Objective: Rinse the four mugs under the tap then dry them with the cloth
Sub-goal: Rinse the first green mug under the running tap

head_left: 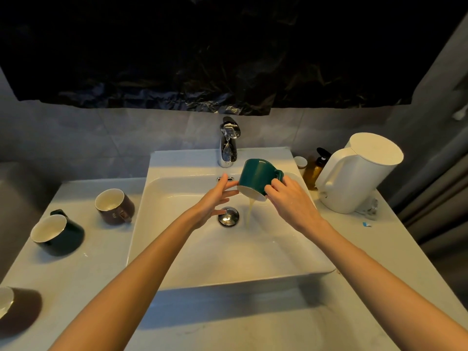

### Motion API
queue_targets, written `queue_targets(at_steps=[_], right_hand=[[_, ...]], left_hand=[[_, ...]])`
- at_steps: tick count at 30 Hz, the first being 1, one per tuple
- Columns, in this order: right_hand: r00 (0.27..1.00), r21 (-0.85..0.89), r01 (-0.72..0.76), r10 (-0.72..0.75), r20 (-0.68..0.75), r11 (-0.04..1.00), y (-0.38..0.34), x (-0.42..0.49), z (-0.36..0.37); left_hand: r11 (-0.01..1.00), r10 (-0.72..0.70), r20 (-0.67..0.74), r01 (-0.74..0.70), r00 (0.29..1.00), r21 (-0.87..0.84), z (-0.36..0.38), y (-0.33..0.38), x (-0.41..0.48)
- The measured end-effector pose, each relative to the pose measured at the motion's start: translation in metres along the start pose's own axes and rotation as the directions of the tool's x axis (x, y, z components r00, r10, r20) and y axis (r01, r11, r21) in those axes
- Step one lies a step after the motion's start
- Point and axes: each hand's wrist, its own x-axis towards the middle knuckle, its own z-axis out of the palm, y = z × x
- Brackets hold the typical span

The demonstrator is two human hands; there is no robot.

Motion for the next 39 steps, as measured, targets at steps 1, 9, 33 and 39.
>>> queue_targets(at_steps=[1,9,33,39], right_hand=[[1.0,0.014,0.001,-0.001,-0.005,1.0,-0.001,0.001,0.0],[0.933,0.648,-0.355,0.296,0.203,0.674,-0.009,0.012,-0.005],[0.96,0.524,-0.134,0.24,-0.14,0.841,-0.026,0.107,-0.047],[0.988,0.304,-0.105,0.135,-0.078,0.947,-0.029,0.166,-0.035]], left_hand=[[1.0,0.003,0.003,-0.003,1.0,0.004,-0.001,-0.001,0.0],[0.984,0.175,-0.047,-0.174,0.983,0.031,-0.024,-0.011,-0.004],[0.888,0.445,-0.217,-0.398,0.869,0.229,-0.033,-0.035,0.03],[0.887,0.447,-0.258,-0.387,0.856,0.252,-0.032,-0.025,0.036]])
